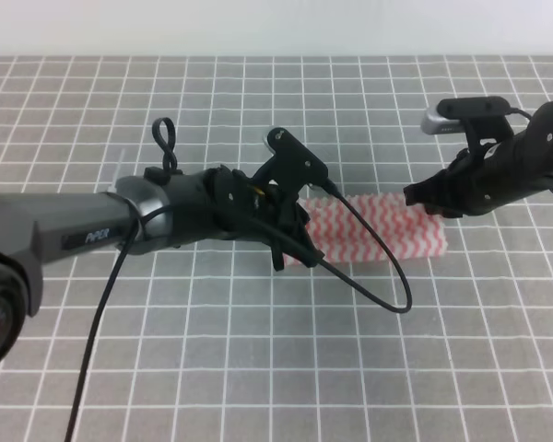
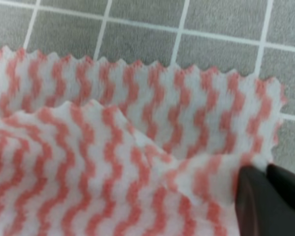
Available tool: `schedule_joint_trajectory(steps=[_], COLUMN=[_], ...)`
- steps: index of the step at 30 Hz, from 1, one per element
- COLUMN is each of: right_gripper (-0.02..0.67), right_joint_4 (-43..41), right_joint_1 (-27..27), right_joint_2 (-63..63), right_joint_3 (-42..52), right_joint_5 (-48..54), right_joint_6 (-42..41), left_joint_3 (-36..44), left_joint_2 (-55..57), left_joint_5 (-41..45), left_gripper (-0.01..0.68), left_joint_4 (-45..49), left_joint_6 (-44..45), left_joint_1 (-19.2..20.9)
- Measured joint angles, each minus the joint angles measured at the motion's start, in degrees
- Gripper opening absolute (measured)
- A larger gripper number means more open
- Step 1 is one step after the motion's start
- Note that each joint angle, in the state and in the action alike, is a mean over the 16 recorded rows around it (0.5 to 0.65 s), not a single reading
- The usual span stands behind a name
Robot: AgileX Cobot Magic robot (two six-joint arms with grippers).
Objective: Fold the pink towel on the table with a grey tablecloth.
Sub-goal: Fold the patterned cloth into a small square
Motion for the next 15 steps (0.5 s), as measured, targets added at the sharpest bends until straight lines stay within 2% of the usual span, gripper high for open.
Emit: schedule_joint_trajectory(steps=[15], right_gripper=[-0.017], right_joint_4=[0.0], right_joint_1=[0.0], right_joint_2=[0.1], right_joint_3=[0.0], right_joint_5=[-1.9], right_joint_6=[0.0], left_joint_3=[-0.1], left_joint_2=[0.3], left_joint_5=[-0.9], left_gripper=[-0.002], left_joint_4=[0.0], left_joint_6=[0.0], left_joint_1=[0.2])
